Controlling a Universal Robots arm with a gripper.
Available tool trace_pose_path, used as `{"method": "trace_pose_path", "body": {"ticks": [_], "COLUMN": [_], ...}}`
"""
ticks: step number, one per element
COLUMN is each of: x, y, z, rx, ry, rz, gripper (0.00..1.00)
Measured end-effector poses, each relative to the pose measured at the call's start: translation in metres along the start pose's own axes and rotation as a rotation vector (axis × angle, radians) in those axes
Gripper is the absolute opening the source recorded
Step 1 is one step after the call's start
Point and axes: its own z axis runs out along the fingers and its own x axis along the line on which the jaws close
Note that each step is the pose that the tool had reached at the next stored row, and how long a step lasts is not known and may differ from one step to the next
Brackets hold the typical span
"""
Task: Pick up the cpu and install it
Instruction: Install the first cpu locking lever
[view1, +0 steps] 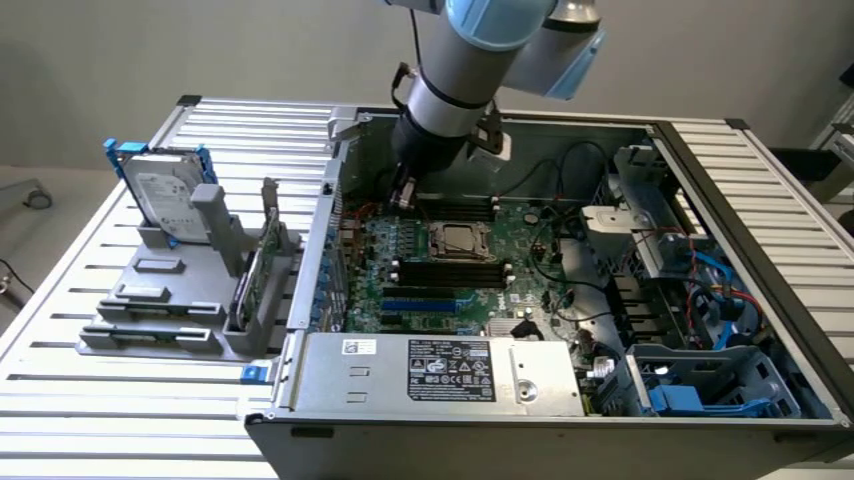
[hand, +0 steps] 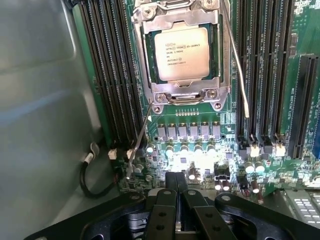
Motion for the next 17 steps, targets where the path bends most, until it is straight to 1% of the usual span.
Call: {"method": "trace_pose_path", "body": {"ticks": [4, 17], "x": [0.0001, 0.0001], "y": [-0.0002, -0.0002], "z": [-0.0005, -0.0005], "rx": [-0.0088, -0.0422], "ry": [0.0186, 0.0814], "rz": [0.051, 0.241], "gripper": [0.11, 0.11]}}
